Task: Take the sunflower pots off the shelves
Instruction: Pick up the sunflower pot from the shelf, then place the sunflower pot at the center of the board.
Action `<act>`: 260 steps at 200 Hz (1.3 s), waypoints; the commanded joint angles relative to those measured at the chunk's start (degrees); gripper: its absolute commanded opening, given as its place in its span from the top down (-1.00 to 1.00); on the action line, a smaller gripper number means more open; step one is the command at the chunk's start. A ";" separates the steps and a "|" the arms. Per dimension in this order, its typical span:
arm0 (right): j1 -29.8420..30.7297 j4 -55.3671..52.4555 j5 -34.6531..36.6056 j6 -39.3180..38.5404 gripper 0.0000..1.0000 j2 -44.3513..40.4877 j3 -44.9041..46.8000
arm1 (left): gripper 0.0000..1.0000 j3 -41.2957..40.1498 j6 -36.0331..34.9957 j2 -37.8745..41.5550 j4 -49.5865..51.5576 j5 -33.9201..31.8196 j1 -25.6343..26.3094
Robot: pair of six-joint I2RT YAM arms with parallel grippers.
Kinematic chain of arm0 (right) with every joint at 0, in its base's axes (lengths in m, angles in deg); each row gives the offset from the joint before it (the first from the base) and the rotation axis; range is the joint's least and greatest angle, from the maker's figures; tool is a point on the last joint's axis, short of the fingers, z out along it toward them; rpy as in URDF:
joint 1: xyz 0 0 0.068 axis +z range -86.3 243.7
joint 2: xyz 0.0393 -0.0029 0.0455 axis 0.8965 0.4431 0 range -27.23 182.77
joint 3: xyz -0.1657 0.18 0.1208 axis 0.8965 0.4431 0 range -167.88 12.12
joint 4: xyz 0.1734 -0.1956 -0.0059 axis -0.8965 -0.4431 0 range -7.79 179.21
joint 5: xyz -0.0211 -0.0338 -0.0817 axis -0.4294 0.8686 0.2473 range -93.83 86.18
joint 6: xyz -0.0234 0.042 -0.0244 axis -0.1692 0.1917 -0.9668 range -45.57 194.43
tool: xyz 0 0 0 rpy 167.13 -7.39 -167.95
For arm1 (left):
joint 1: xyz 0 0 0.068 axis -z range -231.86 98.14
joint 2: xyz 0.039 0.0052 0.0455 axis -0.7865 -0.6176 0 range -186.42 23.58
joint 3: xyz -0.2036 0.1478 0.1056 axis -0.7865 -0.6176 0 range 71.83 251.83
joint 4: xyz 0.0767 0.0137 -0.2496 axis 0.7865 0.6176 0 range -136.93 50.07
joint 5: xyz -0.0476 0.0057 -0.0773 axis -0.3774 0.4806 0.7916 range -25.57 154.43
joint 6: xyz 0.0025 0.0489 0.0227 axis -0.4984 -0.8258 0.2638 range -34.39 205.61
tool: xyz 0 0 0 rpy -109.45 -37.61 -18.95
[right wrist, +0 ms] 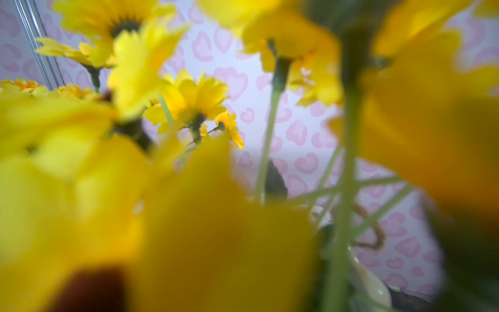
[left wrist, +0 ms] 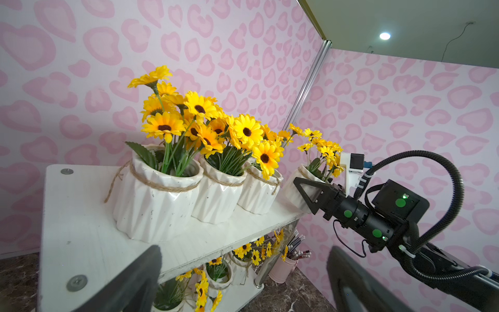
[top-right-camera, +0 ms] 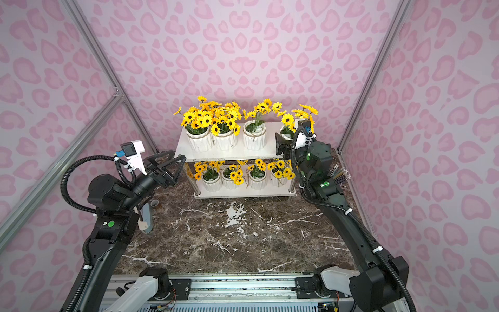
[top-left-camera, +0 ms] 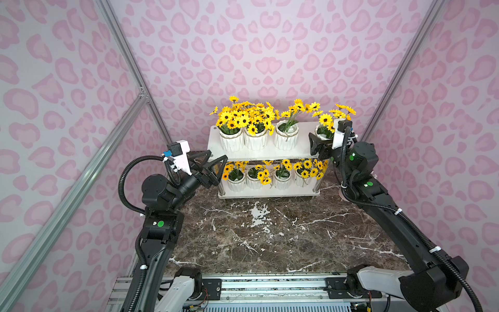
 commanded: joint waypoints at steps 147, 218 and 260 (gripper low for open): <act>22.73 12.63 1.35 -1.54 1.00 -15.85 19.02 | -0.95 -2.40 0.84 2.19 0.80 -2.43 -0.01; 37.24 33.22 0.91 -0.21 1.00 -2.03 28.57 | -0.95 -9.88 2.27 8.30 6.40 -13.06 -0.03; 40.53 41.66 -2.78 -0.25 1.00 13.82 25.15 | -0.95 -14.08 4.35 13.43 8.46 -18.03 -0.03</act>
